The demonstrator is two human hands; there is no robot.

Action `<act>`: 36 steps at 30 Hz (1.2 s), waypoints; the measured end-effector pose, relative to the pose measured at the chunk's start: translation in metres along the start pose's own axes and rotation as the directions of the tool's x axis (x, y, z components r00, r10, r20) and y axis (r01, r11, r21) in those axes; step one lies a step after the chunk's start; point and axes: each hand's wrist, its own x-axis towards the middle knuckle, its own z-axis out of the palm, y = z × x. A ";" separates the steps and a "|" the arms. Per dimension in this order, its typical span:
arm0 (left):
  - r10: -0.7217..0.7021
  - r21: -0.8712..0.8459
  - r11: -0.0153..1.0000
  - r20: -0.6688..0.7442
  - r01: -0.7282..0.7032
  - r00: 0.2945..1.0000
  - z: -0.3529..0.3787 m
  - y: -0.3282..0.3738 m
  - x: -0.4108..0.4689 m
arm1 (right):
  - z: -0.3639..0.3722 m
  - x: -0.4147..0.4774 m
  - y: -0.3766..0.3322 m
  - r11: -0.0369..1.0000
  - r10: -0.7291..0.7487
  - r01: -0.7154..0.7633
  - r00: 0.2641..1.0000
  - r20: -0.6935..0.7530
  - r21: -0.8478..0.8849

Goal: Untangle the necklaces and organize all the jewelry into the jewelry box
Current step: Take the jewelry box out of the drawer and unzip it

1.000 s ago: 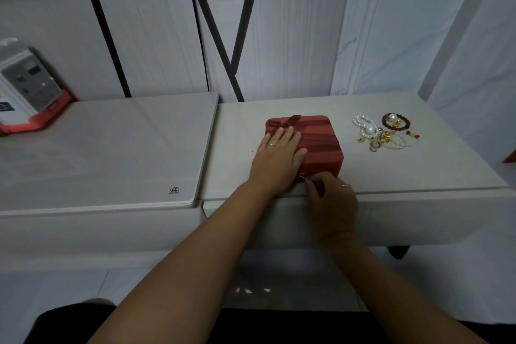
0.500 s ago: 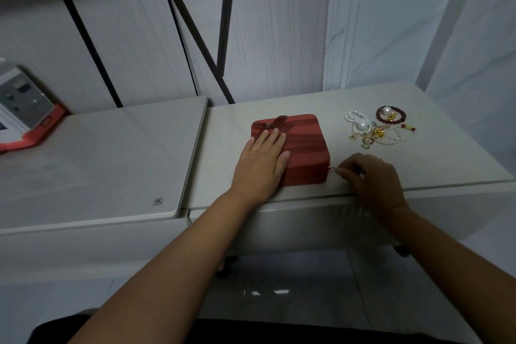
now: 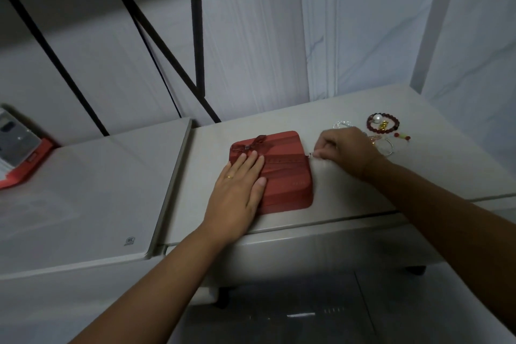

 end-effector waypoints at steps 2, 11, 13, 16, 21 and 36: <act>0.000 -0.010 1.000 -0.007 0.000 1.000 0.000 0.000 0.000 | -0.001 0.013 0.004 1.000 0.013 -0.013 1.000 0.023 0.002; 0.023 -0.014 1.000 -0.044 -0.024 0.999 0.002 -0.002 -0.001 | 0.001 0.061 0.014 0.998 0.031 -0.037 0.990 0.137 0.044; 0.022 -0.017 1.000 -0.044 -0.023 0.999 0.003 -0.001 -0.001 | 0.004 0.065 0.017 0.995 0.036 -0.049 0.987 0.156 0.083; 0.015 -0.025 1.000 -0.039 -0.016 0.999 0.002 0.000 -0.001 | 0.009 0.071 0.018 0.990 0.042 -0.062 0.986 0.160 0.123; 0.020 -0.025 0.999 -0.038 -0.021 0.999 0.003 -0.001 0.000 | 0.017 0.077 0.014 0.988 0.024 -0.045 0.989 0.146 0.146; 0.015 -0.038 0.999 -0.039 -0.016 0.999 0.003 -0.001 0.000 | -0.001 0.067 0.022 0.992 0.090 -0.102 0.984 0.151 0.071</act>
